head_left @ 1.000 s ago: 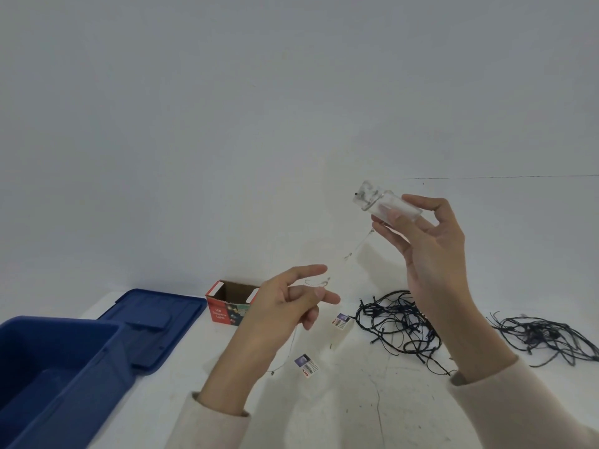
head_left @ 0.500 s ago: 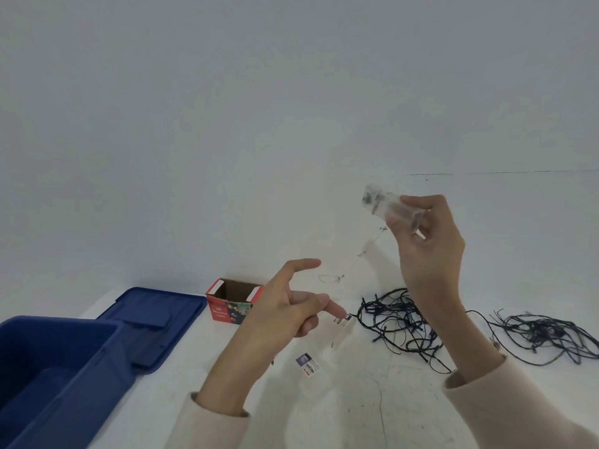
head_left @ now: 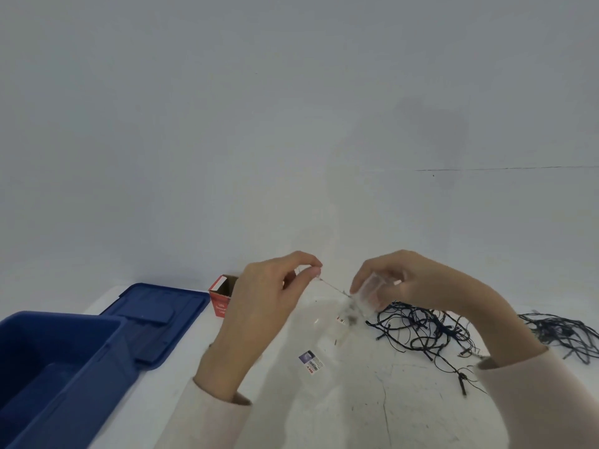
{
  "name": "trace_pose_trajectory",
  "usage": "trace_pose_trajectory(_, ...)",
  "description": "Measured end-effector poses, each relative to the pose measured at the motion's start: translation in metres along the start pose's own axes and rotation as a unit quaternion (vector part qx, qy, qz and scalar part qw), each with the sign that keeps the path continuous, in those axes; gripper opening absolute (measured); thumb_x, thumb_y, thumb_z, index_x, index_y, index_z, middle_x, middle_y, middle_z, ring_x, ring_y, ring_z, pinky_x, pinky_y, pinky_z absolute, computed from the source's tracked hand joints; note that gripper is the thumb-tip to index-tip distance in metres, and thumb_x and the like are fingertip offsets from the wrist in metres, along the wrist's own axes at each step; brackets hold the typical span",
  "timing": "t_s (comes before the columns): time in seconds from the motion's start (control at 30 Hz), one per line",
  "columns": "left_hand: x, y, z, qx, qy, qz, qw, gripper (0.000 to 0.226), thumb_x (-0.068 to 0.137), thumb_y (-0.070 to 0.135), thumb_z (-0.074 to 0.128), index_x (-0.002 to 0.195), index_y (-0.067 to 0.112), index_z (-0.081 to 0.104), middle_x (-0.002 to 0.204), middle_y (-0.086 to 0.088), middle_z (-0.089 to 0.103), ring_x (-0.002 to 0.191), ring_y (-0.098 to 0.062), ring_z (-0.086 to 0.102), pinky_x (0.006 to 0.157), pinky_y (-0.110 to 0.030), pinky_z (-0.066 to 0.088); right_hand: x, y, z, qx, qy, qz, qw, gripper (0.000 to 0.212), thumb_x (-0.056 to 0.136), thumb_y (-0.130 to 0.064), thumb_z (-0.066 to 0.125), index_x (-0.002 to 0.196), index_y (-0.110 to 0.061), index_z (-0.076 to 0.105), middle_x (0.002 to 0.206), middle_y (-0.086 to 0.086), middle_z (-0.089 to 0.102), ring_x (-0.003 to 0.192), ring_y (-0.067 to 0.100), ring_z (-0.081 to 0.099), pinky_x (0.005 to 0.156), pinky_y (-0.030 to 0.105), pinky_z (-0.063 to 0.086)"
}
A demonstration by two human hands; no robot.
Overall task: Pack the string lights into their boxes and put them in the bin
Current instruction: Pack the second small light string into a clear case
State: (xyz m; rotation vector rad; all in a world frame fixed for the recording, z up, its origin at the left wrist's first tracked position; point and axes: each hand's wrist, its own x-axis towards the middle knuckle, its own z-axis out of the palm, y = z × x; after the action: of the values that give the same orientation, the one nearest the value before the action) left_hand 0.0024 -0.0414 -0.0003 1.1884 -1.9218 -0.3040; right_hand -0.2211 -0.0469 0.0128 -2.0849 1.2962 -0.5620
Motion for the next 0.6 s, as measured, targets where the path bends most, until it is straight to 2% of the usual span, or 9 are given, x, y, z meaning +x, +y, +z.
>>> trace_pose_trajectory(0.1, 0.008, -0.002, -0.002, -0.085, 0.001, -0.059, 0.995, 0.011, 0.086, 0.029, 0.062, 0.080, 0.034, 0.069, 0.046, 0.012, 0.048, 0.045, -0.007, 0.046, 0.050, -0.012, 0.033, -0.007, 0.000, -0.001, 0.226, -0.075, -0.038, 0.970, 0.030, 0.078, 0.003, 0.057, 0.098, -0.016, 0.071, 0.090, 0.011, 0.068, 0.084, 0.028, 0.066, 0.075, 0.036, 0.055)
trace_pose_trajectory(0.2, 0.012, -0.001, 0.001, -0.120, -0.035, -0.086, 0.988, 0.010, 0.086, 0.028, 0.064, 0.080, 0.032, 0.071, 0.043, 0.012, 0.044, 0.044, -0.004, 0.042, 0.049, -0.010, 0.032, -0.010, 0.000, 0.000, 0.339, -0.139, -0.059, 0.928, 0.045, 0.081, 0.007, 0.052, 0.120, -0.015, 0.062, 0.092, 0.019, 0.069, 0.086, 0.036, 0.065, 0.077, 0.043, 0.054)
trace_pose_trajectory(0.23, 0.012, 0.000, 0.003, -0.126, -0.042, -0.089, 0.987, 0.011, 0.085, 0.028, 0.064, 0.079, 0.032, 0.072, 0.043, 0.013, 0.044, 0.045, -0.003, 0.041, 0.049, -0.010, 0.031, -0.010, -0.001, 0.001, 0.343, -0.154, -0.063, 0.925, 0.048, 0.081, 0.008, 0.051, 0.122, -0.016, 0.062, 0.092, 0.019, 0.069, 0.087, 0.036, 0.065, 0.077, 0.044, 0.054)
trace_pose_trajectory(0.43, 0.016, 0.000, 0.007, -0.136, -0.055, -0.092, 0.985, 0.012, 0.086, 0.028, 0.064, 0.076, 0.032, 0.069, 0.043, 0.011, 0.040, 0.044, -0.003, 0.039, 0.048, -0.010, 0.031, -0.006, -0.002, 0.011, 0.228, -0.144, -0.032, 0.962, 0.045, 0.085, 0.010, 0.051, 0.117, -0.017, 0.067, 0.095, 0.016, 0.070, 0.086, 0.032, 0.066, 0.073, 0.032, 0.054)
trace_pose_trajectory(0.53, 0.015, 0.001, 0.005, -0.124, -0.079, -0.076, 0.986, 0.007, 0.084, 0.031, 0.066, 0.088, 0.037, 0.067, 0.048, 0.010, 0.044, 0.045, -0.002, 0.041, 0.051, -0.009, 0.034, -0.004, -0.004, 0.013, 0.205, -0.096, -0.014, 0.974, 0.037, 0.080, 0.005, 0.056, 0.110, -0.013, 0.068, 0.097, 0.019, 0.069, 0.087, 0.034, 0.067, 0.072, 0.029, 0.055)
trace_pose_trajectory(0.6, 0.013, 0.002, 0.004, -0.098, -0.108, -0.060, 0.988, 0.023, 0.081, 0.032, 0.069, 0.100, 0.040, 0.060, 0.058, 0.007, 0.053, 0.044, 0.001, 0.044, 0.049, -0.007, 0.036, -0.002, -0.004, 0.013, 0.195, -0.075, -0.011, 0.978, 0.031, 0.077, -0.001, 0.058, 0.104, -0.012, 0.068, 0.095, 0.014, 0.070, 0.086, 0.034, 0.068, 0.074, 0.032, 0.057)
